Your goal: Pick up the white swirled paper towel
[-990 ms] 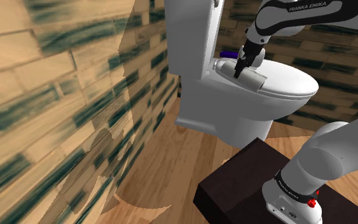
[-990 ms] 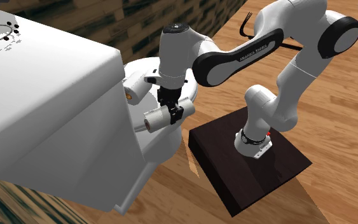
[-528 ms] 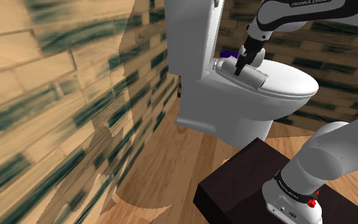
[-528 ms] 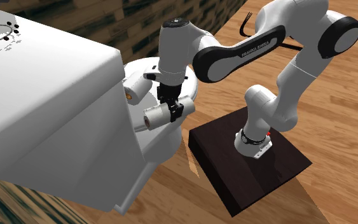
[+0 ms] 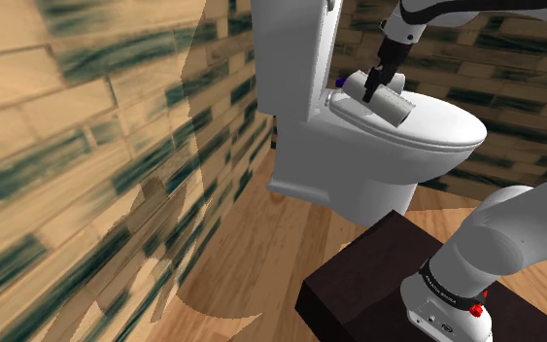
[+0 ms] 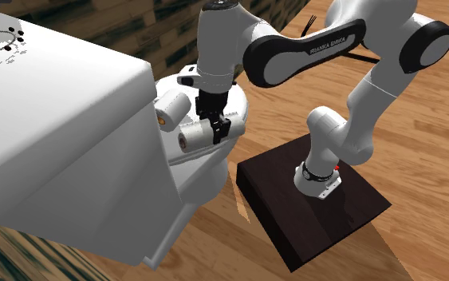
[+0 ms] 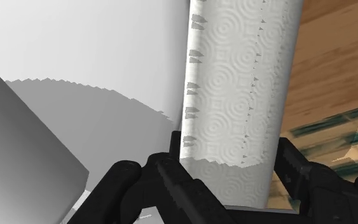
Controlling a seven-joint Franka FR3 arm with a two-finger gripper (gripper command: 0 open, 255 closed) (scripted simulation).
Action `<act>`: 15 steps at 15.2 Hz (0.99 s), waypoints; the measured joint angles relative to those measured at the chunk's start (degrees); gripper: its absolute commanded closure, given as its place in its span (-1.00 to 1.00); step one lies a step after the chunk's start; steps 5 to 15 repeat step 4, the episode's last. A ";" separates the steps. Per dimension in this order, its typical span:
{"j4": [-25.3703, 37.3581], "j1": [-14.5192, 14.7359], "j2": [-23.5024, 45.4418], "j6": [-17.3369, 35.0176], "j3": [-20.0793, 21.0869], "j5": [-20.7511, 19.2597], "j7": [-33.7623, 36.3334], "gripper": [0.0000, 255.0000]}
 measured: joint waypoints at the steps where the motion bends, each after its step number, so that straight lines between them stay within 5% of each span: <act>1: 0.49 0.01 -0.04 -0.52 0.03 0.01 0.02 1.00; 15: 2.78 0.05 0.09 -2.69 0.09 0.08 -0.01 1.00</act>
